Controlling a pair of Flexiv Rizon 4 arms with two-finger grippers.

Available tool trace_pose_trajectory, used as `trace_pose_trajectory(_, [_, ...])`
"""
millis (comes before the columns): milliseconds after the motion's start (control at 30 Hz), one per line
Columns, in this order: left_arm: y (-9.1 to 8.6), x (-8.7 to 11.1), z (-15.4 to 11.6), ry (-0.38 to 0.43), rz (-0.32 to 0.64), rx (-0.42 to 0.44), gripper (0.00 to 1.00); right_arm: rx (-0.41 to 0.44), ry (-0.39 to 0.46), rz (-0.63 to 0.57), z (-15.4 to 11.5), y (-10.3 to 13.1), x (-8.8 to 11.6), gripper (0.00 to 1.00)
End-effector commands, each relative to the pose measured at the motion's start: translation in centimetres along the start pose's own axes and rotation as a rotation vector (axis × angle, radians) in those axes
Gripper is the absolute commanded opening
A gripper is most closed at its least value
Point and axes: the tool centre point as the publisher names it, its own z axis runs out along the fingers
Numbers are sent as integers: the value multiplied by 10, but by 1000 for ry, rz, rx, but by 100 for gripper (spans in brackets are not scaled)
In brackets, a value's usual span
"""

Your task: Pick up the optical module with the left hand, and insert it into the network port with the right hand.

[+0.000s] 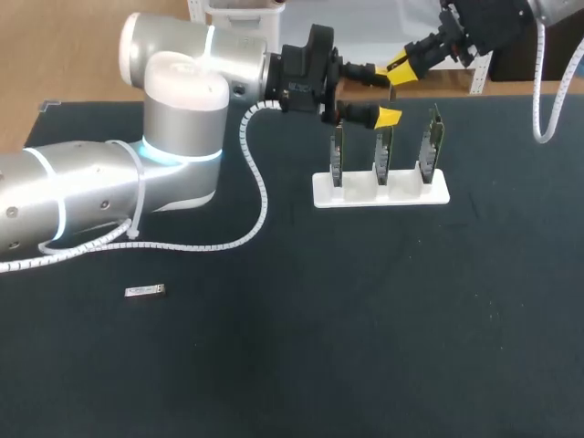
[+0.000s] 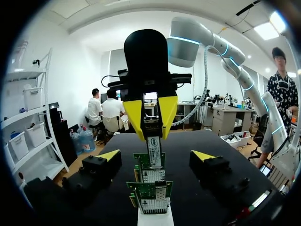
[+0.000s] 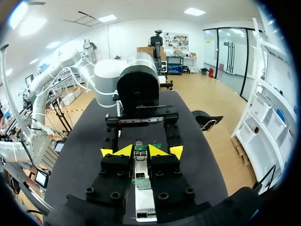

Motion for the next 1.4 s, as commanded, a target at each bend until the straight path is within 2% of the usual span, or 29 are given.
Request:
trace_pose_trajectory(33, [2,-7,-3,69,-6,17,100,8,-4,1,-3,2,1,0])
trace_pose_trajectory(67, [3,-7,-4,92,-12,10,100,10,-4,2,-4,2,2,0])
trace_pose_trajectory(367, [0,6,-20,138,-79,-36,100,21,-6,6,-7,2,3,0])
trace_pose_trajectory(567, [1,10,-28,212,-71,-49,100,23,-11,6,-8,2,2,0])
trace_pose_trajectory(867, [5,5,-29,337,-26,-27,100,23,-18,9,-7,2,1,0])
trace_pose_trajectory(1400, [0,22,-29,386,-83,-16,100,20,-18,13,-7,1,3,0])
